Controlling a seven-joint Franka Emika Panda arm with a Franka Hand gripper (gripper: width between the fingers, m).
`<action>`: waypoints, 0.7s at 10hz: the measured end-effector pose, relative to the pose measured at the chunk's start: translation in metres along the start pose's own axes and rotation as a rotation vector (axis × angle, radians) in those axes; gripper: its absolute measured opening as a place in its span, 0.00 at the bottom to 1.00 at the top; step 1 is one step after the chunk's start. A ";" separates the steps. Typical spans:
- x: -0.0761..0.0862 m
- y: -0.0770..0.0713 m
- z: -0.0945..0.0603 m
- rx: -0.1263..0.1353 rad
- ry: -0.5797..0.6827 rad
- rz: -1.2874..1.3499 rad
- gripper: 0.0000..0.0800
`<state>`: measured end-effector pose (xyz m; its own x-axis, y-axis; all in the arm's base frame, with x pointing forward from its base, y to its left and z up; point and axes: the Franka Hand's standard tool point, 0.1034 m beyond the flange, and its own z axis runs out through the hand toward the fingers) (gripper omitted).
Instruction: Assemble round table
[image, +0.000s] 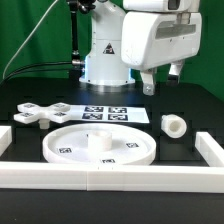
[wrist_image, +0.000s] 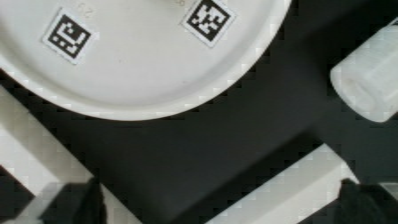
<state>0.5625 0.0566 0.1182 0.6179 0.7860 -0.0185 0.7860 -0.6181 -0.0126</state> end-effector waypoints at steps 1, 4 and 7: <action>0.000 0.000 0.000 0.000 0.000 0.000 0.81; 0.000 0.000 0.000 0.000 0.000 0.000 0.81; -0.019 0.015 0.020 -0.027 0.024 -0.114 0.81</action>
Offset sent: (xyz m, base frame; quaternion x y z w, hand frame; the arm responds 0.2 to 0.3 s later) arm 0.0000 0.0000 0.0000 0.0000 0.0000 0.0000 1.0000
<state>0.5622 0.0322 0.0986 0.5243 0.8515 0.0050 0.8514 -0.5244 0.0136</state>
